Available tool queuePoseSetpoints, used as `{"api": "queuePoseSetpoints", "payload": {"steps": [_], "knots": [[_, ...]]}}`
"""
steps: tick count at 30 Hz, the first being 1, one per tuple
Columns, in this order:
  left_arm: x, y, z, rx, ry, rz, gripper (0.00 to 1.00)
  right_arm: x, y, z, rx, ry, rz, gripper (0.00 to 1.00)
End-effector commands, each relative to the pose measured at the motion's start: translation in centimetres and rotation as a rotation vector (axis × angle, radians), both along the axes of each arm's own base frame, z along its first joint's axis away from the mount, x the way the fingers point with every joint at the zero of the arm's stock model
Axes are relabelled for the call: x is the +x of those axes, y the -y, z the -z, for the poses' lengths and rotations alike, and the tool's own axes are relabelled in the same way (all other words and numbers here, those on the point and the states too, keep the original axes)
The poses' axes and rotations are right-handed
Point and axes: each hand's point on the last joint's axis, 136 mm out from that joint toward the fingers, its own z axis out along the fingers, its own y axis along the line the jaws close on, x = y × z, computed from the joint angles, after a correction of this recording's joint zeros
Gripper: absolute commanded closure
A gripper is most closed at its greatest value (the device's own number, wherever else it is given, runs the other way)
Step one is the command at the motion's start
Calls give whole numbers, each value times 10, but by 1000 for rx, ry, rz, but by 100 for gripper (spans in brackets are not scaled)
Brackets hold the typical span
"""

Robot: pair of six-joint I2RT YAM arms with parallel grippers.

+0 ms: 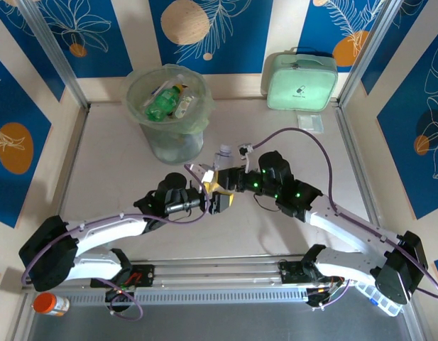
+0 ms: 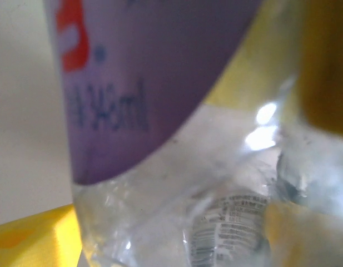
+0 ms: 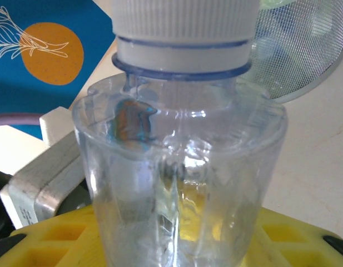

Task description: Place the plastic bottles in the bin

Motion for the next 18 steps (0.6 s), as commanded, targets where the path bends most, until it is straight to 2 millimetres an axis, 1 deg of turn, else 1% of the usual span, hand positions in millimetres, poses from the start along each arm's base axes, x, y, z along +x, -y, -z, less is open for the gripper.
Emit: {"api": "queuePoseSetpoints", "payload": {"steps": [1, 5, 7, 11, 13, 16, 18], "knots": [[6, -5, -25, -46, 65, -29, 18, 7, 11, 13, -65, 28, 63, 50], [9, -12, -29, -39, 94, -58, 20, 8, 8, 18, -73, 33, 66, 55], [9, -12, -28, -36, 93, -63, 21, 7, 5, 20, -73, 29, 60, 56], [10, -6, -21, -27, 73, -42, 30, 4, -2, 20, -45, 21, 32, 56], [10, -2, -17, -21, 58, -26, 30, 2, -3, 19, -33, 19, 24, 56], [10, 4, -13, -17, 42, -6, 25, 1, -4, 18, -21, 21, 16, 56], [9, 4, -13, -20, 43, -3, 28, -1, -4, 17, -15, 19, 13, 56]]}}
